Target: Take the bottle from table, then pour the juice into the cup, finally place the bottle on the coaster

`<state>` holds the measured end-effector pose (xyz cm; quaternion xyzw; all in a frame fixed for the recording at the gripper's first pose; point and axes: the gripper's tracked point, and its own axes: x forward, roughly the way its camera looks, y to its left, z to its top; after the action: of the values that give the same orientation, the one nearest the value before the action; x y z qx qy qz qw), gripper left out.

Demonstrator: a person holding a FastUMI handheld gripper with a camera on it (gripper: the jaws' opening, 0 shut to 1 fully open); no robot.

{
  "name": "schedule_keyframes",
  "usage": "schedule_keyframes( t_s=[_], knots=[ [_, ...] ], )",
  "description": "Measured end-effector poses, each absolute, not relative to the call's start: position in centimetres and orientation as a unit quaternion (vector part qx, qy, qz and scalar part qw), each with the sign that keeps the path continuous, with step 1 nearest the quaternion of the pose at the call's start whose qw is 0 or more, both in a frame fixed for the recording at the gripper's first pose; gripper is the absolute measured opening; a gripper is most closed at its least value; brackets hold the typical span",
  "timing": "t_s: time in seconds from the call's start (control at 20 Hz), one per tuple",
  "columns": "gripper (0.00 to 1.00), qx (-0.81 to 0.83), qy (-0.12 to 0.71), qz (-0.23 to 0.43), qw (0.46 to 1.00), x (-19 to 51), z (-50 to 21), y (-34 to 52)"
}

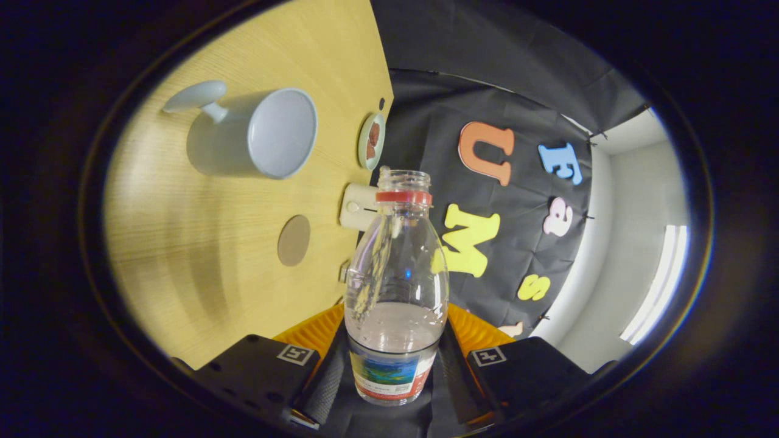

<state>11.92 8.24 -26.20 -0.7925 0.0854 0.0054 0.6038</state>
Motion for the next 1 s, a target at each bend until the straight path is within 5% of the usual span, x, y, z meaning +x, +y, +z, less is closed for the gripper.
schedule_keyframes(
  t_s=[1.0],
  knots=[
    [0.79, -0.806, 0.087, -0.003, 0.586, 11.10, -25.26, 8.59]
  ],
)
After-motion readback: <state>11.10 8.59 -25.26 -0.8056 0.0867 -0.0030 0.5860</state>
